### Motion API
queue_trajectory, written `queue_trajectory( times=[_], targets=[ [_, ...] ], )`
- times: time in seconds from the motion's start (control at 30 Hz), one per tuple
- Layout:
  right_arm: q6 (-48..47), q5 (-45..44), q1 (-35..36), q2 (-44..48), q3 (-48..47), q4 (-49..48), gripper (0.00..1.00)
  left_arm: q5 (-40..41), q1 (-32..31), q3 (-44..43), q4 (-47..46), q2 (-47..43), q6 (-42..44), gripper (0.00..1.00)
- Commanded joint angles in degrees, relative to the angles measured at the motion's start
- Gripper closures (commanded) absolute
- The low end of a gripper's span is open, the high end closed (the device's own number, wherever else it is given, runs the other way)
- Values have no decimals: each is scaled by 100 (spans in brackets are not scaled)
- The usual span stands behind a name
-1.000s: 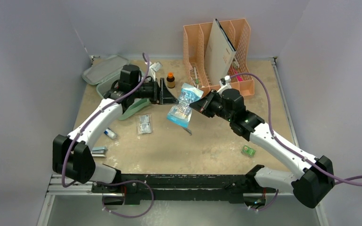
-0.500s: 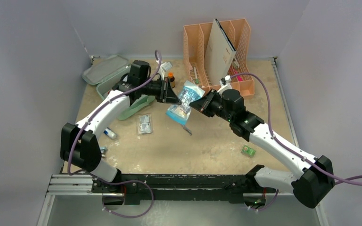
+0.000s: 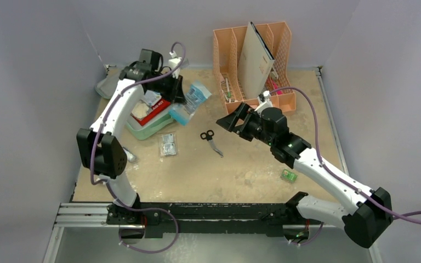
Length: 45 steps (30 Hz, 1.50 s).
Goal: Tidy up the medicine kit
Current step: Pick up the medical item at the center of the board, then place the medical item at the medicine box.
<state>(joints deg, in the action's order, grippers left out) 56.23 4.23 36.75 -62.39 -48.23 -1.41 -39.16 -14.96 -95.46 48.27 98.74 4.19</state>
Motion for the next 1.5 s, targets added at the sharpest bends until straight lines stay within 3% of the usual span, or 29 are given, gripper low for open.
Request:
queue_trajectory(
  times=[0.0,0.1,0.33,0.5,0.63,0.8,1.03,1.23,1.47],
  targets=[
    [-283,-29,34,315,80,339,1,1008,423,-1205,1576,553,1472,100],
    [-373,-33,34,427,94,621,1,1272,646,-1567,1920,879,2014,100],
    [-654,-142,34,505,121,867,1,1336,1469,-1585,1404,1167,2207,100],
    [-931,-176,34,161,-165,933,1,1254,2062,-2074,1509,1780,2440,100],
    [-1144,-105,34,-139,-404,1076,1,1283,2140,-2419,1565,2268,2903,100],
    [-1100,34,34,-439,-526,1036,1,983,2182,-2869,1456,2718,2839,100],
    [-1124,177,34,-722,-678,755,1,1533,2182,-2794,1003,3016,2746,100],
    [-1074,175,34,-808,-625,517,1,1957,2172,-2763,397,3036,2727,68],
    [-1053,213,38,-822,-613,412,1,2448,2086,-2439,-269,2445,2460,50]
  ],
)
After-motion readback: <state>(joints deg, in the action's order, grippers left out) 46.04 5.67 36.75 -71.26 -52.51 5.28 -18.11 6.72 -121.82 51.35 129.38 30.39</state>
